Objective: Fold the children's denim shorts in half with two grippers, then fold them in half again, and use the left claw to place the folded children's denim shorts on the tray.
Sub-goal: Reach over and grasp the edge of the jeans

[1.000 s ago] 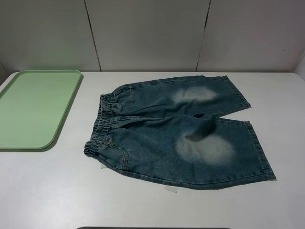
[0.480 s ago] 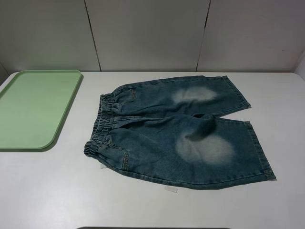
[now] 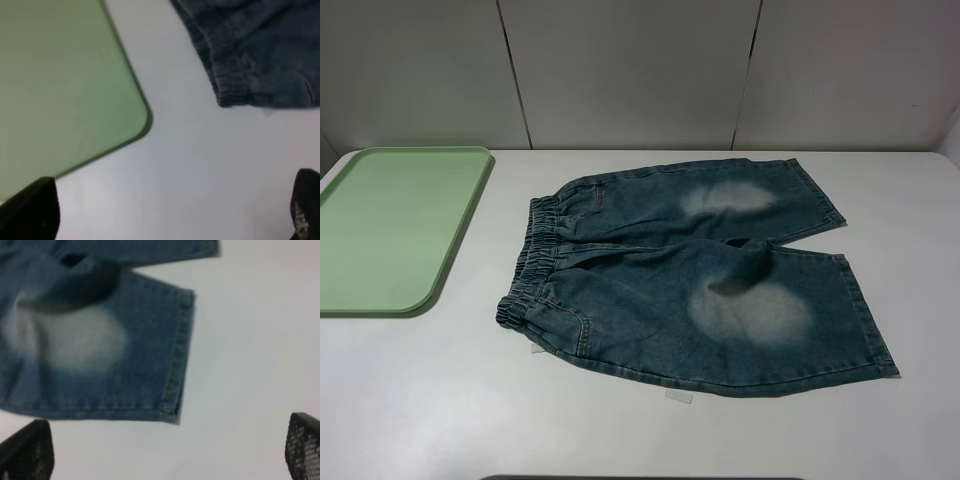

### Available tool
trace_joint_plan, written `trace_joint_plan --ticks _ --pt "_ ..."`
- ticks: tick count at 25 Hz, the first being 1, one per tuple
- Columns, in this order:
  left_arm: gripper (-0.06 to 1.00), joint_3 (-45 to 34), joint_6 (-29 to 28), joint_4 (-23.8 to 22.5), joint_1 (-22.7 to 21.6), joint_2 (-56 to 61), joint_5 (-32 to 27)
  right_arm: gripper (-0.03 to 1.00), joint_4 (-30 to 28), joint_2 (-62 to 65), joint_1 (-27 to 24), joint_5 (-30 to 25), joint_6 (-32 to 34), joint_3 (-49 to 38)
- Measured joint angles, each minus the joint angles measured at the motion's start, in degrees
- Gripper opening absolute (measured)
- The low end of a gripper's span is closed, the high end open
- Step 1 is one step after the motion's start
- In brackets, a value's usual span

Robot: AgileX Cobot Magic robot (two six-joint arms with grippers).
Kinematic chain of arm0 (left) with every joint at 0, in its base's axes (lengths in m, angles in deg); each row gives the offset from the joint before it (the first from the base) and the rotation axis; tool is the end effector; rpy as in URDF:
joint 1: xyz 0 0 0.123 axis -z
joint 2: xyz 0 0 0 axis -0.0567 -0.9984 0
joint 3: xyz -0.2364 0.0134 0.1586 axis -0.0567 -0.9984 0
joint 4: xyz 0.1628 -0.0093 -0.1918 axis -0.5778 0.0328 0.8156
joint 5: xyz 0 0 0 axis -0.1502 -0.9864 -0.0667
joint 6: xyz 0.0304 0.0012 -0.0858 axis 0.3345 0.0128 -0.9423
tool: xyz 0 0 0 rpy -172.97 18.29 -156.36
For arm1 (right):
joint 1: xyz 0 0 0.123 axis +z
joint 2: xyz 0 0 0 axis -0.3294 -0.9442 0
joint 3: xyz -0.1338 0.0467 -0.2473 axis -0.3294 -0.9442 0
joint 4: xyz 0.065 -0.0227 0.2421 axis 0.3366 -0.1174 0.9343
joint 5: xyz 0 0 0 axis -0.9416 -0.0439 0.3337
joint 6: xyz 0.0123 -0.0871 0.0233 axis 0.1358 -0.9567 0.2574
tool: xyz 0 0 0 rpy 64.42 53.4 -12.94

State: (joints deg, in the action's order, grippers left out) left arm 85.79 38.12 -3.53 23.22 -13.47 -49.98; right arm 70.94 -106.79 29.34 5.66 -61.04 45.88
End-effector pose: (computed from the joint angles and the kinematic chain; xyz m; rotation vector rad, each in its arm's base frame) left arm 0.0952 -0.0311 0.3628 0.6877 2.2935 0.0641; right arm 0.1023 0.0204 0.3153 -0.3645 2.4633 0.0572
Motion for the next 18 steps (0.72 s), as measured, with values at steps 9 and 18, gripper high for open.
trace_joint_plan --ticks 9,18 --pt "0.91 0.59 1.37 -9.02 22.68 -17.79 -2.06 0.70 -10.40 -22.73 22.59 2.91 -5.05 0.88" --pt "0.91 -6.86 7.09 -7.53 24.01 -24.92 -0.33 0.70 -13.64 -36.35 28.53 8.54 -10.09 0.88"
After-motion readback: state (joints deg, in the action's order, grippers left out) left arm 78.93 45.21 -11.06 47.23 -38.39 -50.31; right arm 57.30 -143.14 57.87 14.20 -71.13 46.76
